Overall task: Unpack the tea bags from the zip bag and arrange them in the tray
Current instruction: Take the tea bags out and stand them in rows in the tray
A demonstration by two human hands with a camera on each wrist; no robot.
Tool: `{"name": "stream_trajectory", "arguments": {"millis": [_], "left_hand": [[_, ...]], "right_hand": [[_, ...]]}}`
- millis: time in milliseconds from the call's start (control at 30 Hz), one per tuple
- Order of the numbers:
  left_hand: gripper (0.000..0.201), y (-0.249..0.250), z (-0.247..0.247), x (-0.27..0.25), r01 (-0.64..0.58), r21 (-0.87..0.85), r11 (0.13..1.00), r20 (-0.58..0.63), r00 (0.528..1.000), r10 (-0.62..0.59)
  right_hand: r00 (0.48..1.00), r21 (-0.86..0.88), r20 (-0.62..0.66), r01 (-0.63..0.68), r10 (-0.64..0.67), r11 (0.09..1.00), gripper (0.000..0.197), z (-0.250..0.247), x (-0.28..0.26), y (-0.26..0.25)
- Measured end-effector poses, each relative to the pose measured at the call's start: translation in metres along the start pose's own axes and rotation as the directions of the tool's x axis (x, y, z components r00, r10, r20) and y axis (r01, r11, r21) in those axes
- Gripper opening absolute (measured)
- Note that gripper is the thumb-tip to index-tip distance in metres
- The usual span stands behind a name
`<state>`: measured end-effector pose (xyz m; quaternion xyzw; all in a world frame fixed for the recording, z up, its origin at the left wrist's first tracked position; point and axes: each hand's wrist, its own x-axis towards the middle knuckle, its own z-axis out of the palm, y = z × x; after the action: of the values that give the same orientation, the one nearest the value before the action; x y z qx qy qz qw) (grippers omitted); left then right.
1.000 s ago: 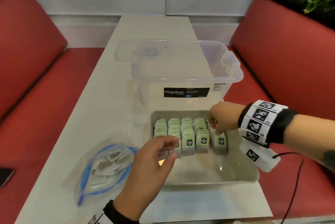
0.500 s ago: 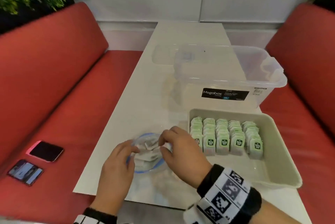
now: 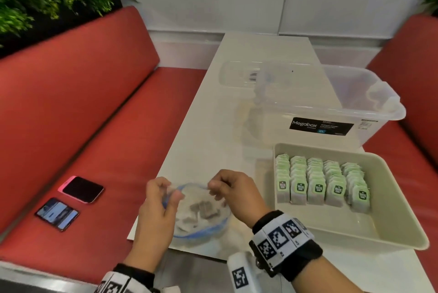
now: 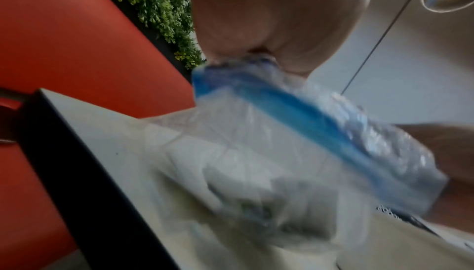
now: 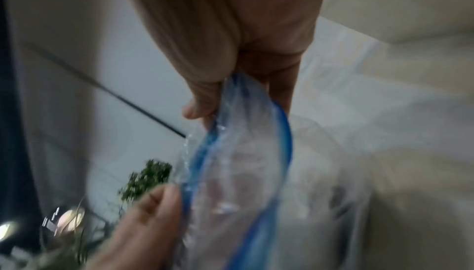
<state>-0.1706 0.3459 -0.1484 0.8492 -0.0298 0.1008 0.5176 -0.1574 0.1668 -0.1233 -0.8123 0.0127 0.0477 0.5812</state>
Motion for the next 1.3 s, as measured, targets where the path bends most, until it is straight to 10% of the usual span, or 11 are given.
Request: {"name": "stream_trajectory", "arguments": {"millis": [167,300,533,667,800,967,1133,1300], "left_hand": [[0.027,-0.006,-0.007,0.004,0.258,-0.102,0.961,0.29,0.932,-0.22],[0.037,0.013,-0.009,0.006,0.584,-0.516,0.627,0.468,0.805,-0.364],[0.032,0.009,0.009,0.01,0.555,-0.712,0.431,0.423,0.828,-0.368],[0.028,0.006,0.013,0.006,0.56,-0.731,0.389,0.481,0.828,-0.288],[0.033,0.001,0.009,-0.001,0.615,-0.692,0.378,0.569,0.787,-0.24],[0.021,-0.01,0.007,-0.008,0.692,-0.636,0.341,0.603,0.722,-0.339],[0.033,-0.012,-0.001,-0.006,0.719,-0.599,0.351,0.578,0.693,-0.432],[0.061,-0.005,-0.012,0.009,0.48,-0.539,0.692,0.261,0.876,-0.405]], "right_hand": [[0.997,-0.013,-0.012,-0.08,0.08,0.997,0.033,0.002,0.01,0.002],[0.986,0.134,-0.018,-0.16,0.164,0.978,0.034,0.003,0.013,0.004],[0.918,-0.062,-0.387,-0.12,0.087,0.991,0.041,-0.001,0.001,0.005],[0.901,-0.01,-0.395,-0.199,0.179,0.98,0.024,-0.001,0.001,0.009],[0.902,0.09,-0.369,-0.206,0.225,0.974,0.004,0.002,0.006,0.017],[0.898,0.303,-0.301,-0.228,0.32,0.925,0.023,0.002,0.005,0.012],[0.894,0.776,-0.037,-0.257,0.447,0.577,0.03,-0.002,0.001,-0.003],[0.932,0.492,-0.17,-0.201,0.32,0.847,0.031,0.004,0.002,-0.003]]}}
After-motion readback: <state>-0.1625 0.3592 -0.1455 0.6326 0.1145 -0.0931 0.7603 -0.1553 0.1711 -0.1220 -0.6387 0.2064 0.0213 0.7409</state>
